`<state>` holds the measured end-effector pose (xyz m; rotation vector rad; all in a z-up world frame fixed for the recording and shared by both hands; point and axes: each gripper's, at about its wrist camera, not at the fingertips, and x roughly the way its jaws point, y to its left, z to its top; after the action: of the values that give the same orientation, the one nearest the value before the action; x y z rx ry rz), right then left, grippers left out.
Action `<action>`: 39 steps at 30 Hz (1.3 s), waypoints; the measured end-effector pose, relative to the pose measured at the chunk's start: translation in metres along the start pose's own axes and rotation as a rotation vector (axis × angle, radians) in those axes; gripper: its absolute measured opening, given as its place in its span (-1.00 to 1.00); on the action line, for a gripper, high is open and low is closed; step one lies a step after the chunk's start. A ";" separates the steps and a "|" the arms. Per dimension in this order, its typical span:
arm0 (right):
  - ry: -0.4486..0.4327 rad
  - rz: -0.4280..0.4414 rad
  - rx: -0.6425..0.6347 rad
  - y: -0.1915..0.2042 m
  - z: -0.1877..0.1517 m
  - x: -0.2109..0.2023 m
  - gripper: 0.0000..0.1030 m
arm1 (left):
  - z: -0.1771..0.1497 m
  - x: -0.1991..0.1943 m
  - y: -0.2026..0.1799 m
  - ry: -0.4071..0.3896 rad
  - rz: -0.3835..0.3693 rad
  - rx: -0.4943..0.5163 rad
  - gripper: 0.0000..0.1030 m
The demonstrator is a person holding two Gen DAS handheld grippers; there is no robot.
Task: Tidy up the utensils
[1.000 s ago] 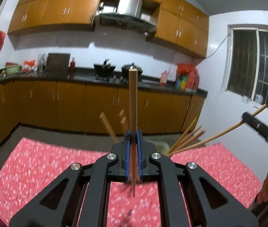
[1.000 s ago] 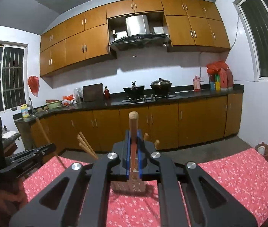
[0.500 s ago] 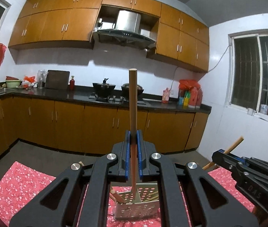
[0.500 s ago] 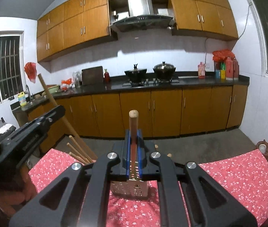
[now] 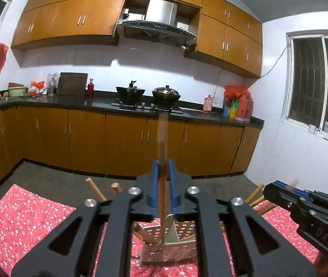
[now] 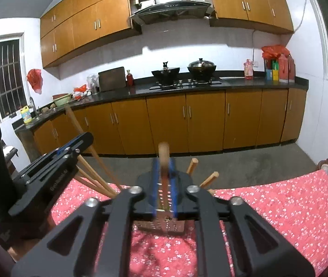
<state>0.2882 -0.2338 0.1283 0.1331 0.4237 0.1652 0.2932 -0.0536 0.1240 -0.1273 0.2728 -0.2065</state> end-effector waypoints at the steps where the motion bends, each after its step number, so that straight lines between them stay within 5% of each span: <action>1: -0.009 -0.002 0.003 -0.001 0.000 -0.003 -0.37 | 0.002 -0.004 0.004 -0.006 0.007 -0.011 -0.11; 8: -0.091 -0.012 0.001 -0.002 -0.005 -0.039 -0.16 | 0.011 -0.042 0.033 -0.040 0.009 -0.090 0.10; 16: -0.135 -0.089 -0.073 0.012 -0.047 -0.073 0.58 | -0.015 -0.094 0.056 -0.020 0.083 -0.051 0.78; 19: -0.121 -0.120 -0.091 0.019 -0.069 -0.075 0.79 | -0.033 -0.109 0.060 0.003 0.113 -0.014 0.88; 26: -0.065 -0.192 -0.098 0.029 -0.112 -0.073 0.92 | -0.081 -0.132 0.062 0.075 0.190 0.054 0.97; 39: 0.027 -0.246 -0.134 0.036 -0.165 -0.077 0.92 | -0.129 -0.155 0.067 0.153 0.200 0.033 0.97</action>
<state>0.1454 -0.1975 0.0159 -0.0538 0.4511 -0.0468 0.1240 0.0333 0.0300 -0.0505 0.4316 -0.0220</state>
